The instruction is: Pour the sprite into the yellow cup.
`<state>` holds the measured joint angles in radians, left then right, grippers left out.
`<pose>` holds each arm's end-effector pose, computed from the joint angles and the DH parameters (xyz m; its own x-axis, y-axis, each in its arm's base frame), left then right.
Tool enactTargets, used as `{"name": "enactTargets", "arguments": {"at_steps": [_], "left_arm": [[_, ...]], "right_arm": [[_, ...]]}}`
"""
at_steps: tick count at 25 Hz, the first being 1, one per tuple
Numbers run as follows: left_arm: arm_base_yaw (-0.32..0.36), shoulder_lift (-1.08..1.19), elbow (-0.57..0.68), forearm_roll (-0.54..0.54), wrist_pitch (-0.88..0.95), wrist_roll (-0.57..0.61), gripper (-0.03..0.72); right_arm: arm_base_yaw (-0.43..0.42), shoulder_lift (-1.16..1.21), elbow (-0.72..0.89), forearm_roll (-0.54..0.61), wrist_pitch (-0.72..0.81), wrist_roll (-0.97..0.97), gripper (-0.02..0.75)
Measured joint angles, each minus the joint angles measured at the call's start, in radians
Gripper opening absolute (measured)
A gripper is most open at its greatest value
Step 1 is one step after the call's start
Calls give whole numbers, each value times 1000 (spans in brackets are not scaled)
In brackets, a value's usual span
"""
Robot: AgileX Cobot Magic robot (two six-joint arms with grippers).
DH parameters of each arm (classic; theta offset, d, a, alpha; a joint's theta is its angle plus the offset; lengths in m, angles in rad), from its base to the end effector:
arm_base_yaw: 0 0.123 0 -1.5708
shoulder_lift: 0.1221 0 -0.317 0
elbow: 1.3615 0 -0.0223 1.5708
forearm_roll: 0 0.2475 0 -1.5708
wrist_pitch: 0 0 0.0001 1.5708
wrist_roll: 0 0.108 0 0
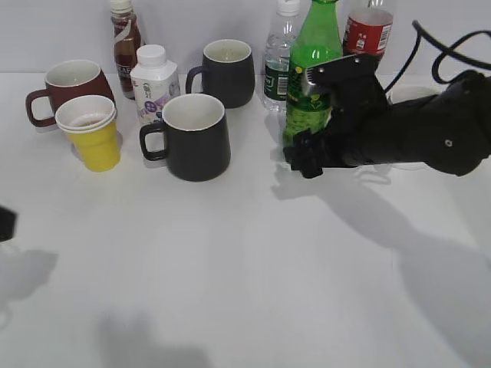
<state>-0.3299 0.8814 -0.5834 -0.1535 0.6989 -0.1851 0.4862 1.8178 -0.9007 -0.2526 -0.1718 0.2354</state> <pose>0.1316 -0.0563 0.2759 -0.8229 -0.0321 -0.5673 0.1408 0.9557 -0.2583 0.3363 0.1829 0.1846 -0.5377 -0.2996 -0.7882 -0.5040 0.8636 0.0156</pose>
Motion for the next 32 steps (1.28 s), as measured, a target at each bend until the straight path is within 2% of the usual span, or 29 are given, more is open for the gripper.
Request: {"name": "enactTargets", "arguments": {"at_steps": [5, 9, 15, 22, 26, 32], "left_arm": [[0, -229, -4, 3, 190, 0, 576], [0, -357, -4, 57, 331, 0, 571], [0, -446, -4, 203, 501, 24, 560], [0, -500, -4, 211, 518, 136, 533], [0, -548, 9, 211, 500, 163, 529], [0, -570, 19, 204, 457, 211, 523]], "right_arm": [[62, -70, 0, 0, 143, 0, 596], [79, -130, 0, 67, 325, 0, 595], [83, -258, 0, 133, 723, -2, 595], [83, -480, 4, 135, 1117, -11, 595], [83, -656, 80, 135, 1209, -12, 594], [83, -1000, 236, 142, 1250, -12, 592]]}}
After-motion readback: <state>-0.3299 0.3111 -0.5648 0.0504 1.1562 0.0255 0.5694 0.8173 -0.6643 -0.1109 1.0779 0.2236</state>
